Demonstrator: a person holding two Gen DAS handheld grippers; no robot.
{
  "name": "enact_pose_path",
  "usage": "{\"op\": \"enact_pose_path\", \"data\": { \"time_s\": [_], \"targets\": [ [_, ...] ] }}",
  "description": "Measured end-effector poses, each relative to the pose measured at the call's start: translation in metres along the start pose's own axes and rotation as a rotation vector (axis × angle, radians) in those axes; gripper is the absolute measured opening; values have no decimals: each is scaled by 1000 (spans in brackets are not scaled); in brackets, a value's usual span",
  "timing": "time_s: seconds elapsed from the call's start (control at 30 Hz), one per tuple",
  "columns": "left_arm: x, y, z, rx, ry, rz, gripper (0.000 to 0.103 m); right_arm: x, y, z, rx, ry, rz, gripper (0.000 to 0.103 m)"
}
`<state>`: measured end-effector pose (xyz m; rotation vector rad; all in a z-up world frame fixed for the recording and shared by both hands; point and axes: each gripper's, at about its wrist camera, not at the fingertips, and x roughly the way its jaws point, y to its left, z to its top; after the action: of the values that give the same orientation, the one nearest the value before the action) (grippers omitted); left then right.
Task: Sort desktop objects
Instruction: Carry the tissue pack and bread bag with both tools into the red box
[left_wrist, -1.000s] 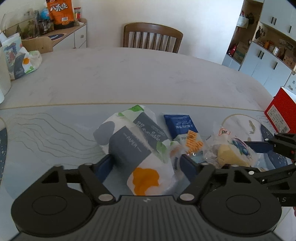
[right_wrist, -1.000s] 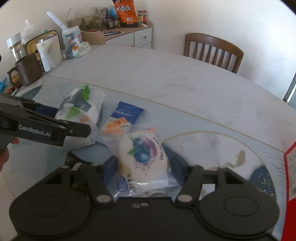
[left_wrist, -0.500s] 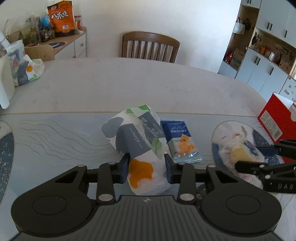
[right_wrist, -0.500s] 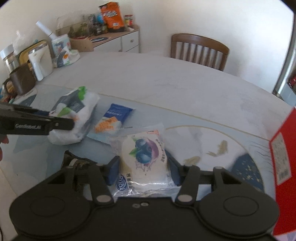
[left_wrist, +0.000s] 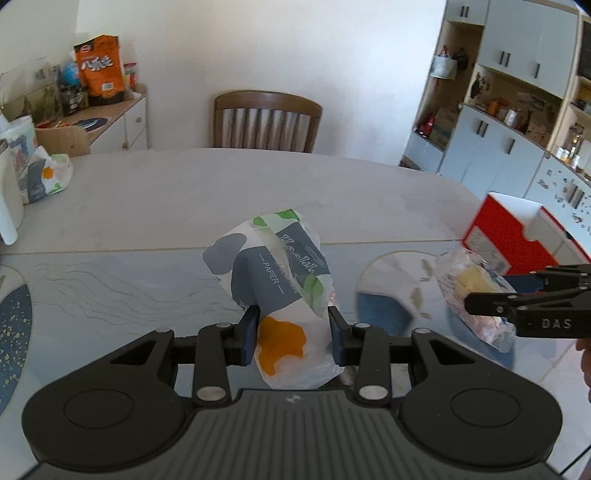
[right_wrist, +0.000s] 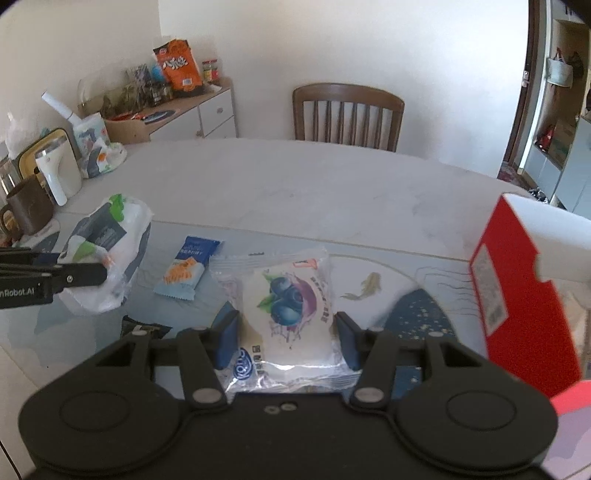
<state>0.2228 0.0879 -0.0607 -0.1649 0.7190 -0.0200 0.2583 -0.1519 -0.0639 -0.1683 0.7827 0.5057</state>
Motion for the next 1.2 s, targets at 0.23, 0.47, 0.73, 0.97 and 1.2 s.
{"op": "enact_pose_path", "data": {
  "time_s": [0.23,0.47,0.73,0.97,1.2],
  "targets": [
    [-11,-39,-1,49,2,-58,36,-24,-12,-4,5,-7,-21,54],
    [-15,-86,3,95,4,-127,36,-51,-41,-10,45,-33,-19,54],
    [-11,-155,14,165,-17,-201,36,-80,-87,-15,63,-79,-49,54],
    [3,-220,25,212,-22,-254,36,-98,-140,-19,84,-102,-86,54],
    [13,-278,37,272,-28,-284,37,-105,-187,-20,93,-103,-112,54]
  ]
}}
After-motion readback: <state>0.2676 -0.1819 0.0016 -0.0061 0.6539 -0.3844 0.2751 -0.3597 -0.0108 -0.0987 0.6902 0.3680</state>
